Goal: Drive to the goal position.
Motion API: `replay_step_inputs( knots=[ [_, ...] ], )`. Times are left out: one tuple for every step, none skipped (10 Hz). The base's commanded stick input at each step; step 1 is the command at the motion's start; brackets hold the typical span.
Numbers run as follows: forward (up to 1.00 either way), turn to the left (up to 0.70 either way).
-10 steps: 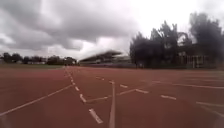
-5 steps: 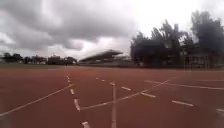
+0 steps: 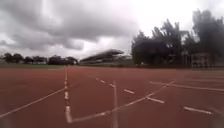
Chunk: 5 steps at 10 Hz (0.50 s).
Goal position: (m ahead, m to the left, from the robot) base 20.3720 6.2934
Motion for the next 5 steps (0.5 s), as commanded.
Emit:
replay_step_inputs(
  knots=[
    [0.70, -0.35],
    [0.70, -0.07],
    [0.70, 0.00],
    [0.70, 0.00],
    [0.70, 0.00]
  ],
)
